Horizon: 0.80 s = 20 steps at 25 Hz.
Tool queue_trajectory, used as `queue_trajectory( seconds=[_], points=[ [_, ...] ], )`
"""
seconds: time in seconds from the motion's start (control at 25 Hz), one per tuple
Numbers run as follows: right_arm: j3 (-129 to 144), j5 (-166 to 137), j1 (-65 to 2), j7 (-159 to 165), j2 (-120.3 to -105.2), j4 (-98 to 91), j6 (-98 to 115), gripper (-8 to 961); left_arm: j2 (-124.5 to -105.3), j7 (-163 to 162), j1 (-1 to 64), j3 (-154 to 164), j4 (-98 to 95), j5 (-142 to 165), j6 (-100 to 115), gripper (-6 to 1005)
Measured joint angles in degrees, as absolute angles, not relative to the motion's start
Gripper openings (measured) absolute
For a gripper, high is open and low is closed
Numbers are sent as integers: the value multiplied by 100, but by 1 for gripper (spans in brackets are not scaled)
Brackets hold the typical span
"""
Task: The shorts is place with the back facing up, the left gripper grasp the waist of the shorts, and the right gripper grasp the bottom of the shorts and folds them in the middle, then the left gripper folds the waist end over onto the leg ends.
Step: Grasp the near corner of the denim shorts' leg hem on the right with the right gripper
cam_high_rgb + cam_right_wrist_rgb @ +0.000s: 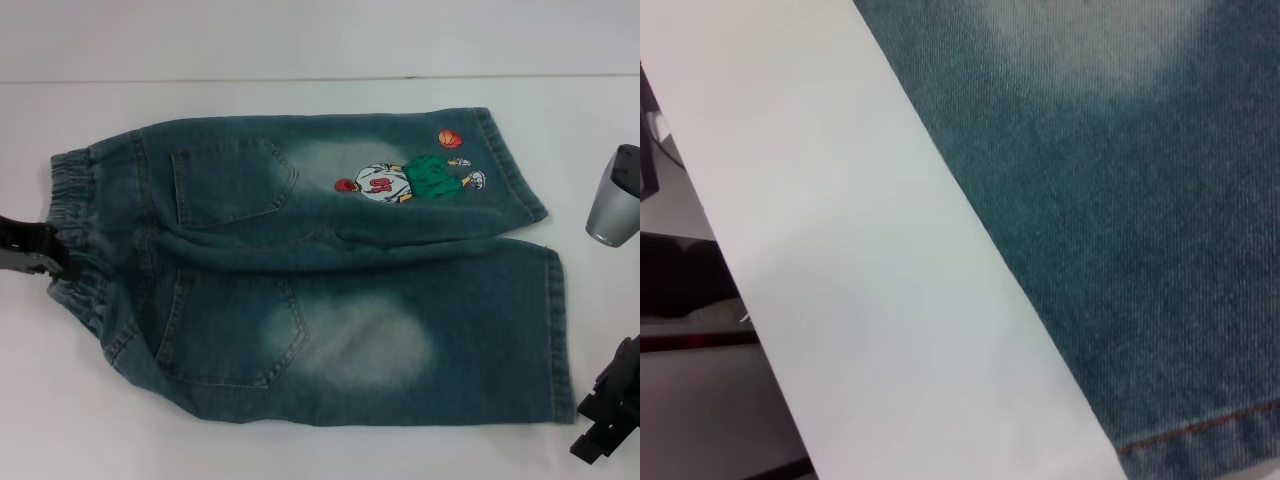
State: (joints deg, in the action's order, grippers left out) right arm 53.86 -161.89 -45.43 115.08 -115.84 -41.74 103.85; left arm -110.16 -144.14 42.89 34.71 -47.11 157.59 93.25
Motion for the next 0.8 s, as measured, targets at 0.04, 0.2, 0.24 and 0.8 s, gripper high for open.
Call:
queue_trajectory(
  seconds=[0.04, 0.2, 0.24, 0.8],
  points=[
    [5387, -16189, -4548, 11512, -11584, -4167, 10372, 631, -11017, -14414, 4289, 3471, -4710, 15759, 9325, 28],
    [5388, -16189, -4586, 11520, -11584, -4122, 10326, 624, -11019, -14414, 4289, 3471, -4711, 15759, 9325, 28],
    [5388, -16189, -4598, 11520, -11584, -4102, 10309, 622, -11020, -14414, 4289, 3472, -4712, 15759, 9325, 28],
    [5339, -16094, -4710, 11499, -11612, -4069, 10176, 597, -11022, -14408, 4271, 3471, -4711, 15758, 9310, 28]
  ],
)
